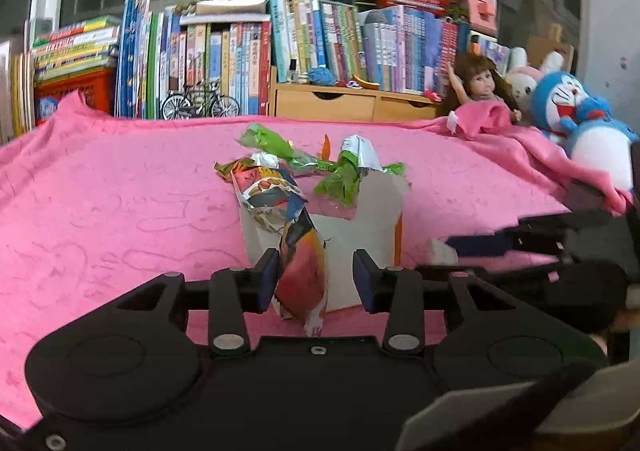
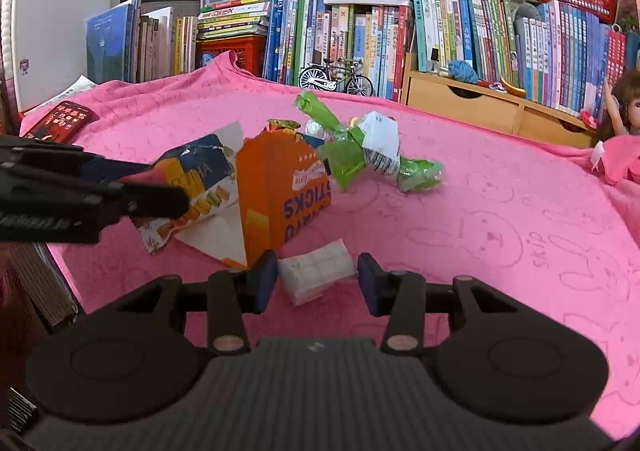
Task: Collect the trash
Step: 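Lift the snack wrapper and white packet up from the pile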
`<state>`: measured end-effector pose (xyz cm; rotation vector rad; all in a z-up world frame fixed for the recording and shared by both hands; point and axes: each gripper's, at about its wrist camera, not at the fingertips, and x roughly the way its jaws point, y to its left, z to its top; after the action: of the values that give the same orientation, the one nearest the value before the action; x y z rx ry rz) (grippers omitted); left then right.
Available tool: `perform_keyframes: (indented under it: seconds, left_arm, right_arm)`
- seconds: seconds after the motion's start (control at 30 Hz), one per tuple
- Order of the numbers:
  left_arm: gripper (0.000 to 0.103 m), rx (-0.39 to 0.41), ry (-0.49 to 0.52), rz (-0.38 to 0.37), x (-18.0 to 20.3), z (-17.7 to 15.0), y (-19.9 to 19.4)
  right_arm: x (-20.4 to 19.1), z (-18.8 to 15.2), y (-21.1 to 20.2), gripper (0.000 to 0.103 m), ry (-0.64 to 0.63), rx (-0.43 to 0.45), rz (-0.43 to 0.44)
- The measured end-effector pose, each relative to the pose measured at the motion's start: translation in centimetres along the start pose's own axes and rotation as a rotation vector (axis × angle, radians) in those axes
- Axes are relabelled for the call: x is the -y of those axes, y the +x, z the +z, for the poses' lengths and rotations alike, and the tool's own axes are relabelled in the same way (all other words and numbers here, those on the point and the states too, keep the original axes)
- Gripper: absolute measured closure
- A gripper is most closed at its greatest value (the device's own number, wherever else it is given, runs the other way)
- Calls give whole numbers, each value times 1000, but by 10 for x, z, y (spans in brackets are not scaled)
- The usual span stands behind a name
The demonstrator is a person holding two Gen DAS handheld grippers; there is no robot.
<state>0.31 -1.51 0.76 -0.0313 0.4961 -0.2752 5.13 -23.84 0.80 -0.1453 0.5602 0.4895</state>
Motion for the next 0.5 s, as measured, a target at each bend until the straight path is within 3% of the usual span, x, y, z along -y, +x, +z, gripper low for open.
perform_keyframes:
  seconds: [0.07, 0.13, 0.5]
  left_arm:
    - [80, -8, -3, 15, 1, 0, 5]
    - [88, 2, 8, 32, 4, 1, 5]
    - [91, 28, 49, 30, 15, -6, -33]
  right_arm:
    - [0, -2, -2, 53, 13, 4, 2]
    - [-2, -4, -5, 53, 21, 10, 3]
    - [-8, -13, -35, 53, 81, 69, 20]
